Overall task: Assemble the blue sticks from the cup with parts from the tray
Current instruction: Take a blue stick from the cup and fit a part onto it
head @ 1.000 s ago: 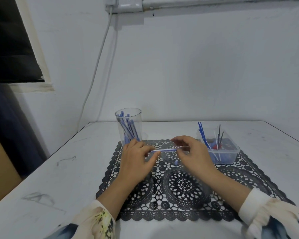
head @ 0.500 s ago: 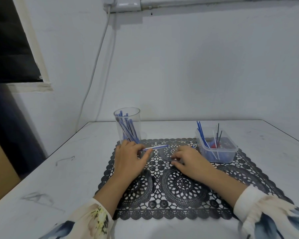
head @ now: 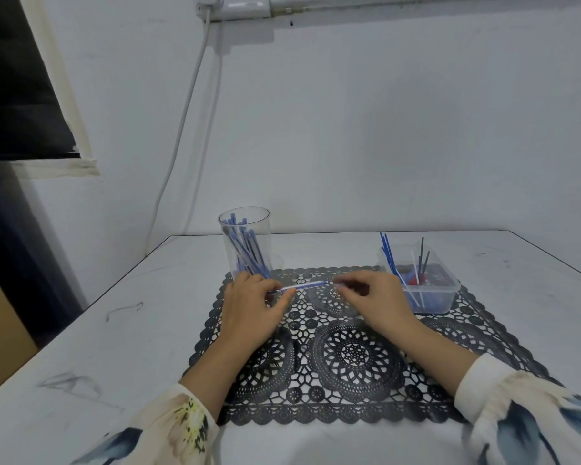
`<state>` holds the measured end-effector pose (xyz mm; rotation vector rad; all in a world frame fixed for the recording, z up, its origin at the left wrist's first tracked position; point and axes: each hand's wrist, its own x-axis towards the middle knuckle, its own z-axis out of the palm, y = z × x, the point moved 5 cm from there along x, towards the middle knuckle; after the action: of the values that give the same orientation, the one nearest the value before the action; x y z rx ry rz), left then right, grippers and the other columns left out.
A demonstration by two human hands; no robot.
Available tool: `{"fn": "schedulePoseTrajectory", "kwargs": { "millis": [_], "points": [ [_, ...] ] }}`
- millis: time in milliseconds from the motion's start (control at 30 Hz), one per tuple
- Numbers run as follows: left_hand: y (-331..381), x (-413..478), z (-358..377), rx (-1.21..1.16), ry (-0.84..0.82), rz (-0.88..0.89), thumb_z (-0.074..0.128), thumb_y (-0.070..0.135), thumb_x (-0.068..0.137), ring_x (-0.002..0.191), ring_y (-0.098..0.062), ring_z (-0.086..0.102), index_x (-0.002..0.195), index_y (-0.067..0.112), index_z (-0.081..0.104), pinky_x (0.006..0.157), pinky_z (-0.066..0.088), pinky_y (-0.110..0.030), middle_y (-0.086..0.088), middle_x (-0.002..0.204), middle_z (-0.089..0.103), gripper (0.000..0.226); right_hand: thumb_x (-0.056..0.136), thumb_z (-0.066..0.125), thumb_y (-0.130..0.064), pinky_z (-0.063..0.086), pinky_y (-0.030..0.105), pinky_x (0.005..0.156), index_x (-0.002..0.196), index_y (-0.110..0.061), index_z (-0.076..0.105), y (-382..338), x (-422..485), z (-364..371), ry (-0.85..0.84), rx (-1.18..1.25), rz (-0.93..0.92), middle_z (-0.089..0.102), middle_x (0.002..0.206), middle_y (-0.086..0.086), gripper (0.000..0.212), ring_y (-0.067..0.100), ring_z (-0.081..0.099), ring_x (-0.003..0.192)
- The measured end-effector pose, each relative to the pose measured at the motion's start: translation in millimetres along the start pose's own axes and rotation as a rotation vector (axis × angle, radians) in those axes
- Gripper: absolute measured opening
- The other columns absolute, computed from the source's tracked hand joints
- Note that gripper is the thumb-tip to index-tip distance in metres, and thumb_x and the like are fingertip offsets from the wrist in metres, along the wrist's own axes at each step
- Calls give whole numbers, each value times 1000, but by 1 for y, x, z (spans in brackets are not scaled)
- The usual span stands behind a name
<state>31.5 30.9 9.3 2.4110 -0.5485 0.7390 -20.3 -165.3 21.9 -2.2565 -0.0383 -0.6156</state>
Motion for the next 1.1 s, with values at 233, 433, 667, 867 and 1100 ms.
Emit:
{"fn": "schedulePoseTrajectory", "kwargs": {
  "millis": [233,433,667,867,1100],
  "points": [
    [6,-1,-4,-52,17,30,56,49,85,83,-10,42,95,23,72,75,34,-30,9,76,59,31,82,70,-17,55,26,80,97,-24,72,5,0,4,-17,228,48,71,88,-9,17,4,66,82],
    [8,-2,-6,-88,5,40,57,48,84,82,-9,42,94,23,72,71,31,-26,8,76,60,31,81,70,-17,53,19,77,96,-28,71,5,-1,5,-51,271,70,71,89,-11,18,4,66,83],
    [9,-3,-5,-107,-4,56,58,49,84,83,-8,42,95,23,71,72,33,-26,9,77,60,31,81,69,-14,51,15,70,90,-33,71,5,-2,4,-64,302,69,70,83,-14,21,2,65,77],
    [10,-3,-3,-107,-22,70,57,52,83,80,-8,43,94,24,72,73,37,-28,11,73,58,33,81,69,-11,53,25,78,84,-35,70,3,-1,4,-58,316,35,70,85,-10,25,6,65,82],
    [11,-3,-5,-120,-14,81,57,49,84,80,-8,42,95,24,72,71,34,-28,12,72,56,31,80,69,-6,56,27,71,85,-32,69,2,-3,4,-27,416,58,71,79,-5,27,7,66,73]
  ]
}}
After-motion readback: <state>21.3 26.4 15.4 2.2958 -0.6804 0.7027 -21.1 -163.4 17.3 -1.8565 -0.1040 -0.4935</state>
